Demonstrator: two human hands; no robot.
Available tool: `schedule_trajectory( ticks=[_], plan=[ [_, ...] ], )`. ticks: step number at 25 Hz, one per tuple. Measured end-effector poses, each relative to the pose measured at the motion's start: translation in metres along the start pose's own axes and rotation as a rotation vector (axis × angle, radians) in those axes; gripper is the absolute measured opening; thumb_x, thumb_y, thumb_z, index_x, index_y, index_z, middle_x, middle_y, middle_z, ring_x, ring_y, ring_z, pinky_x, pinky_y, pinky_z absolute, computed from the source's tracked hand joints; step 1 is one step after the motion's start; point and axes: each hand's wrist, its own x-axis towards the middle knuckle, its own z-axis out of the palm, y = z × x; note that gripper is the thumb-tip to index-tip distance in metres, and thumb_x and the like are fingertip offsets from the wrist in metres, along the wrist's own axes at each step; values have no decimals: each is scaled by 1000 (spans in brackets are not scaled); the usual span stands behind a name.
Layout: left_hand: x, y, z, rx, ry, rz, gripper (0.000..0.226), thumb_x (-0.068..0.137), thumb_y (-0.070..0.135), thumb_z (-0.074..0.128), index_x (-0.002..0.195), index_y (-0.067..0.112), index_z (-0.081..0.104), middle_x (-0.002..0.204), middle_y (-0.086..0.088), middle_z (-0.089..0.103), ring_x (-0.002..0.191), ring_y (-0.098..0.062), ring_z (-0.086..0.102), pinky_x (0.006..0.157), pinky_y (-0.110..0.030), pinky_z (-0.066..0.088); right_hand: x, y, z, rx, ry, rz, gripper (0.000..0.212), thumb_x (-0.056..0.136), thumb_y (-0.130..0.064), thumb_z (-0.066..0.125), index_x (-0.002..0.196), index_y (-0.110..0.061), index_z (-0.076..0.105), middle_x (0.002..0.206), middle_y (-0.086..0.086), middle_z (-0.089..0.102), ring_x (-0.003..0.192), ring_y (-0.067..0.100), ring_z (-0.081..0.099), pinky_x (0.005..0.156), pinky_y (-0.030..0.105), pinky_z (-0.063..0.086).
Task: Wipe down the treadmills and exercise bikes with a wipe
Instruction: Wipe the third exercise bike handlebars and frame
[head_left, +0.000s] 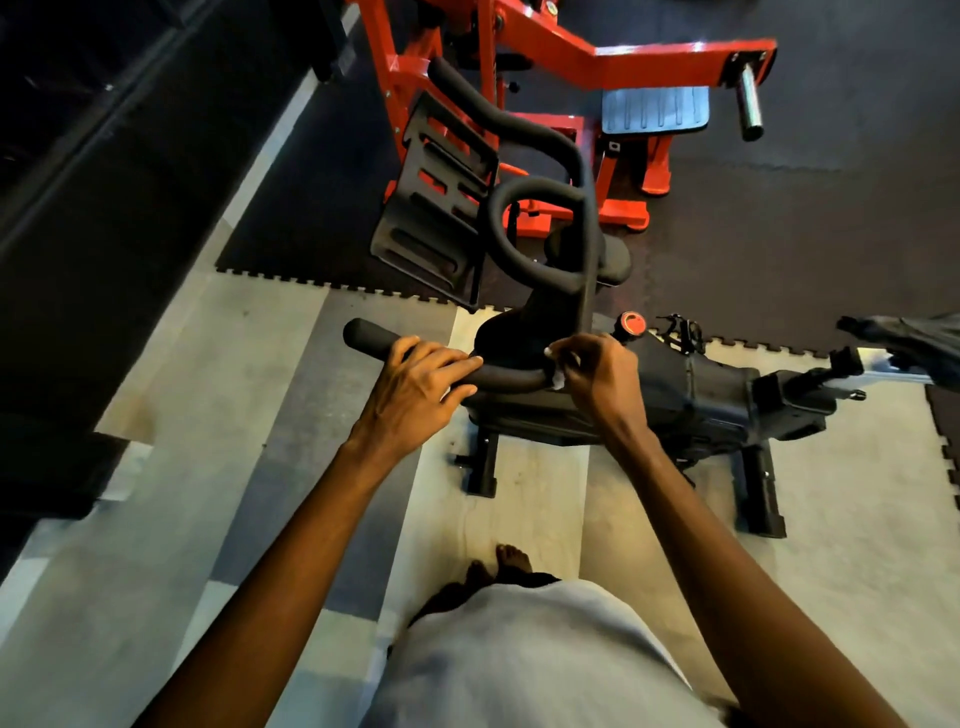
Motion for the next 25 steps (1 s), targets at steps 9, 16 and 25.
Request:
schedule_trajectory(
  ticks=[9,16,25],
  plan=[
    [14,-3,-34,140,-175,-103,34,92,37,69,119,18,70,115,-6,71,110,-27,61,106,-40,27,-22,-23,15,-97,-65,2,20,89,-12,69,109,-12,70,112,3,60,97,12,59,82,22,53],
    [25,-31,-64,141,-379,69,45,103,41,49,146,31,47,138,4,58,125,-18,51,109,-33,29,-44,-52,58,15,144,130,18,90,-8,68,107,-16,69,115,-1,60,100,6,60,85,15,52],
    [4,-110,-49,-400,-125,281,48,100,47,46,132,13,55,118,-8,61,98,-16,62,78,-19,53,-51,-73,86,40,495,306,14,94,-13,66,104,-21,71,105,-6,63,96,-2,60,82,12,51]
  ],
)
